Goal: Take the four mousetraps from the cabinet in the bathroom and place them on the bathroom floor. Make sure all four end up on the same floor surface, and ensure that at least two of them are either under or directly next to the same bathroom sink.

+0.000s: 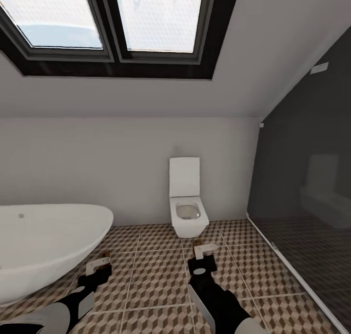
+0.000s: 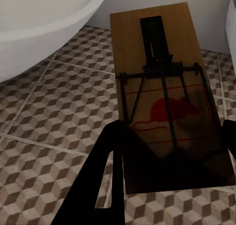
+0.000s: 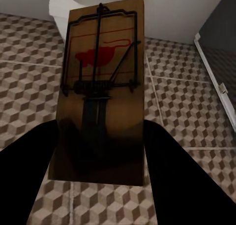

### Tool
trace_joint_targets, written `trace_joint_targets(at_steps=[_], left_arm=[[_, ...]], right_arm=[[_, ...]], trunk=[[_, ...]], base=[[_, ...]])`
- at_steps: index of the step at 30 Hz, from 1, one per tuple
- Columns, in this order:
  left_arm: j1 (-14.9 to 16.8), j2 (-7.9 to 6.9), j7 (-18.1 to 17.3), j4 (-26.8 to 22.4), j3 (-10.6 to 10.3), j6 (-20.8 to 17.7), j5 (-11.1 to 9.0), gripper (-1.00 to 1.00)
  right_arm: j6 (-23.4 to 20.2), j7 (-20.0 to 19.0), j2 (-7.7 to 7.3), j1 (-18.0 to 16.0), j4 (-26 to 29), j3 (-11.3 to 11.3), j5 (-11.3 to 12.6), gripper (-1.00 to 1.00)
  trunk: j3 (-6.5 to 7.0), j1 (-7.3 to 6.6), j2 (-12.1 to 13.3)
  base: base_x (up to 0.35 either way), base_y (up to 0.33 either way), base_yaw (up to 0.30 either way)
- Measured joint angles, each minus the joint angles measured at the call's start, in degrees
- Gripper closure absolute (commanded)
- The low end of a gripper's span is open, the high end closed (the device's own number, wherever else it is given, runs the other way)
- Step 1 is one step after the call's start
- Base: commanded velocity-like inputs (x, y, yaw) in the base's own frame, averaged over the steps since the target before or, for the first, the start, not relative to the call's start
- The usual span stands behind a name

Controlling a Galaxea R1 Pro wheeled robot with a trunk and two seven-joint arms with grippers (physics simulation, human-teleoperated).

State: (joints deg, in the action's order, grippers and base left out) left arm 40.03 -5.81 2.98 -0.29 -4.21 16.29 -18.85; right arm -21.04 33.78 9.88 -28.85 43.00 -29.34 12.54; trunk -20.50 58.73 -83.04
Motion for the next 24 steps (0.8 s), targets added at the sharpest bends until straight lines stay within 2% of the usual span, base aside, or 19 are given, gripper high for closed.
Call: trace_joint_targets(at_steps=[7, 24], left_arm=[[0.0, -0.01, 0.0, 0.0, 0.0, 0.0, 0.0, 1.0], [0.0, -0.07, 0.2, 0.1, 0.0, 0.0, -0.1, 1.0]], right_arm=[[-0.1, -0.3, 0.09, 0.0, 0.0, 0.0, 0.0, 1.0], [0.0, 0.1, 0.1, 0.0, 0.0, 0.1, 0.0, 1.0]], trunk=[[0.0, 0.0, 0.0], [0.0, 0.0, 0.0]], base=[[0.0, 0.0, 0.221], [0.0, 0.0, 0.295]])
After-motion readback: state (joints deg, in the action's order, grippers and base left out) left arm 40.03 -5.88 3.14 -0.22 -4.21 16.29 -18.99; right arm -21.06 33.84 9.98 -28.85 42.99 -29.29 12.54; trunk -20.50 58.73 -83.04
